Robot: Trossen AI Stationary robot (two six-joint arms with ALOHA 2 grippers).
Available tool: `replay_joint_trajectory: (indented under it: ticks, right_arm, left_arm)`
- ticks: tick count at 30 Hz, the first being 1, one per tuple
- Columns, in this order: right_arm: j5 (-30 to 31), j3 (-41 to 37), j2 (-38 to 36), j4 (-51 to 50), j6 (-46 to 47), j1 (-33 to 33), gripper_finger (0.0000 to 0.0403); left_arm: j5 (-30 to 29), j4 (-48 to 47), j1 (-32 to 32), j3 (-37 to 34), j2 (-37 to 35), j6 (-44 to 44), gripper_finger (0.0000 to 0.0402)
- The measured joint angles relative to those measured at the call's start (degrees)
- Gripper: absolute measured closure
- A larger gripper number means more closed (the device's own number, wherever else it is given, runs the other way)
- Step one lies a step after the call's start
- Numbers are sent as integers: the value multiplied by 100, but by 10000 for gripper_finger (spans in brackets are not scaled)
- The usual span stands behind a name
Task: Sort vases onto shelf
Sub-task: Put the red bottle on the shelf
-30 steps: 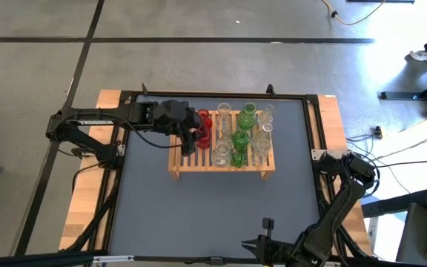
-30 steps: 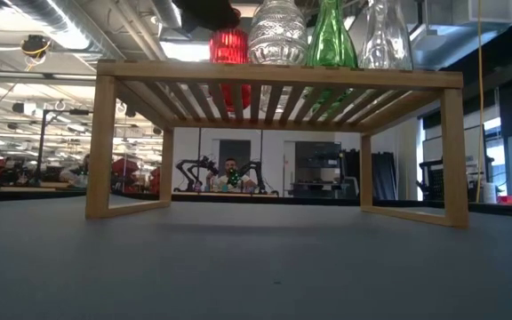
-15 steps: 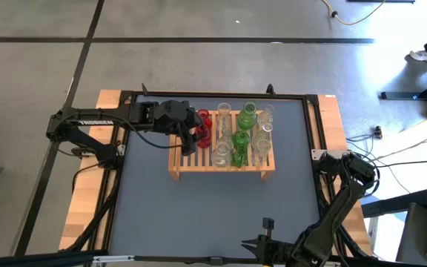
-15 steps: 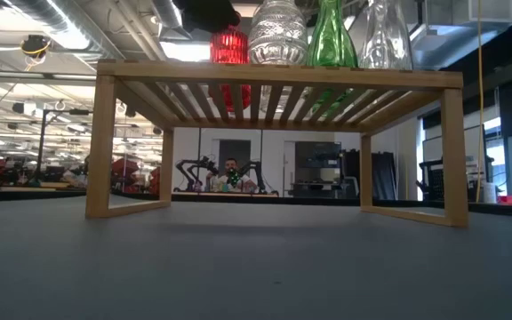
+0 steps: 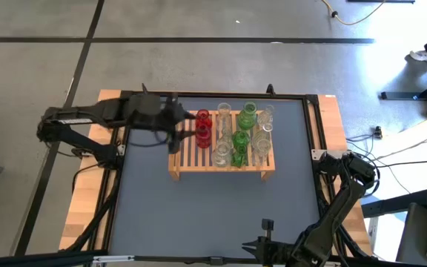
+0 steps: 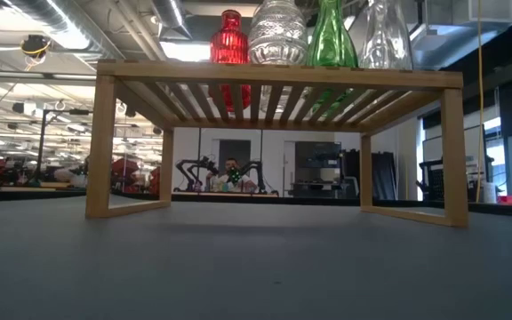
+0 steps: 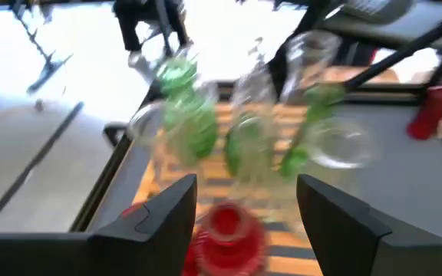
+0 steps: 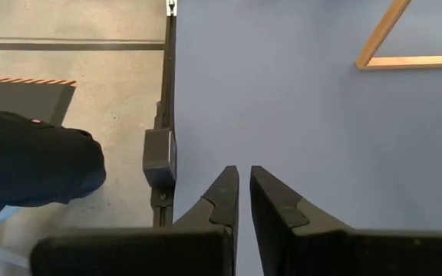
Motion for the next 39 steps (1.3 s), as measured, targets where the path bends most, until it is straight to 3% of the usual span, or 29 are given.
replay_joint_trajectory:
  ticks: [6,11,15,20,26,34,39]
  right_arm:
    - [-47,0,-206,-1,64,9,377]
    - [-121,4,-506,-47,78,9,377]
    - [-450,4,-649,89,131,-116,377]
    - [-951,284,-663,92,105,-372,377]
    - [-1775,1019,-654,59,27,-656,397]
    - [-1902,1589,-608,63,538,-609,401]
    - [-2232,2061,-212,7,582,-732,402]
  left_arm:
    - [-35,-27,-1242,-188,-369,40,185]
    - [-961,394,-2725,-827,-393,-397,185]
    - [-1820,1467,-3851,-1665,-393,-484,185]
    - [-2125,3156,-4804,-2774,-389,-329,185]
    - [-2147,5285,-5277,-3785,-385,419,185]
    - [-1899,5359,-5742,-3825,-389,272,185]
    - [-1396,5363,-6041,-3825,-389,340,185]
